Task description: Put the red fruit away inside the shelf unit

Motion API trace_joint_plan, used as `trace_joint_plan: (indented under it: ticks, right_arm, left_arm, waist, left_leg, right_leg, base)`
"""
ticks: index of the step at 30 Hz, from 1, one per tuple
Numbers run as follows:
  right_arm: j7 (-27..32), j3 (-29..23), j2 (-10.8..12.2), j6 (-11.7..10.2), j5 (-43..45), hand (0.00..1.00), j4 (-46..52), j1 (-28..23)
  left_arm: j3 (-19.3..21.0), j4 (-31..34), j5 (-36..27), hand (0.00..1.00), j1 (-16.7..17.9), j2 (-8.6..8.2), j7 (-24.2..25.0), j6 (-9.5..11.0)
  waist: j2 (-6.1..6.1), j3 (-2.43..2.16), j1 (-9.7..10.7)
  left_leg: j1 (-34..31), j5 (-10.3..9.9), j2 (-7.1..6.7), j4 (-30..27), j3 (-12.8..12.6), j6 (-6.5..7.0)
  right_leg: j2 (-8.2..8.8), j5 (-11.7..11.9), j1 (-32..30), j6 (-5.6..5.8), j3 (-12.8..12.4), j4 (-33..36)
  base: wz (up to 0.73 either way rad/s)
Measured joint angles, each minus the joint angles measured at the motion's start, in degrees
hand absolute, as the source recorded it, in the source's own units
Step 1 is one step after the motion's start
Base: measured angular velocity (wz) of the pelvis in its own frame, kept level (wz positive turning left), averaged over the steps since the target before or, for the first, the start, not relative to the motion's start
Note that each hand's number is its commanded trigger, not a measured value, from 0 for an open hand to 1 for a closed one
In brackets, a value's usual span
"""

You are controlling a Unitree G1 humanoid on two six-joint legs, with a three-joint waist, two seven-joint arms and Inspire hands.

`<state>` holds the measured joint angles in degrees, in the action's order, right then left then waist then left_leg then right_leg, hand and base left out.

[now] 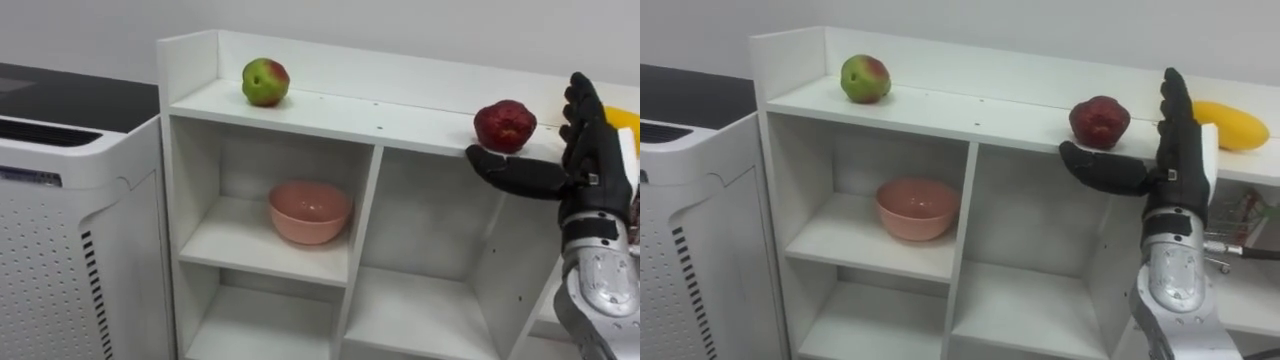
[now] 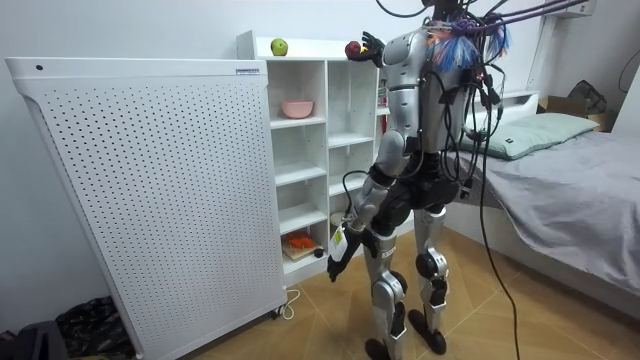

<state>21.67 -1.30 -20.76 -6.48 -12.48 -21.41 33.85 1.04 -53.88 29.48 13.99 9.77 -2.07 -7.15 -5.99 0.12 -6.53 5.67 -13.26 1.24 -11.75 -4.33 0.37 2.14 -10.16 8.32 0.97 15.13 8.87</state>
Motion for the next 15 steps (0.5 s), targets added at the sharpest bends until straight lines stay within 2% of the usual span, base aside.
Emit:
trace_joint_plan:
  ticks: [6,13,15]
  right_arm:
    - [-2.2,0.1,-1.5,0.4,0.1,1.00,-1.9,0.8]
    - [-2.6,-0.1,-2.7,1.0,0.2,1.00,-4.9,3.2]
    - [-3.1,-0.1,-3.4,1.1,0.2,1.00,-5.3,3.6]
  left_arm:
    - [-0.1,0.0,-0.1,0.00,0.0,0.09,0.0,-0.1]
    - [0.0,0.0,-0.1,0.00,0.1,0.43,0.1,-0.4]
    - [0.0,0.0,-0.1,0.00,-0.1,0.55,0.2,-0.5]
  waist:
    - [-0.24,-0.01,0.0]
    - [-1.23,0.53,0.1]
    - [-1.62,0.51,0.0]
  left_leg:
    - [0.1,0.0,-0.03,0.0,0.2,0.00]
    - [0.0,0.0,0.02,0.0,0.8,-0.02]
    - [-0.1,0.0,0.05,0.1,0.9,-0.03]
  right_leg:
    - [0.03,0.0,0.2,0.00,0.1,0.0]
    - [-0.04,0.0,0.3,0.00,0.7,-0.1]
    - [-0.09,0.0,0.3,0.00,0.7,-0.1]
  base:
    - [0.01]
    - [0.04]
    - [0.00]
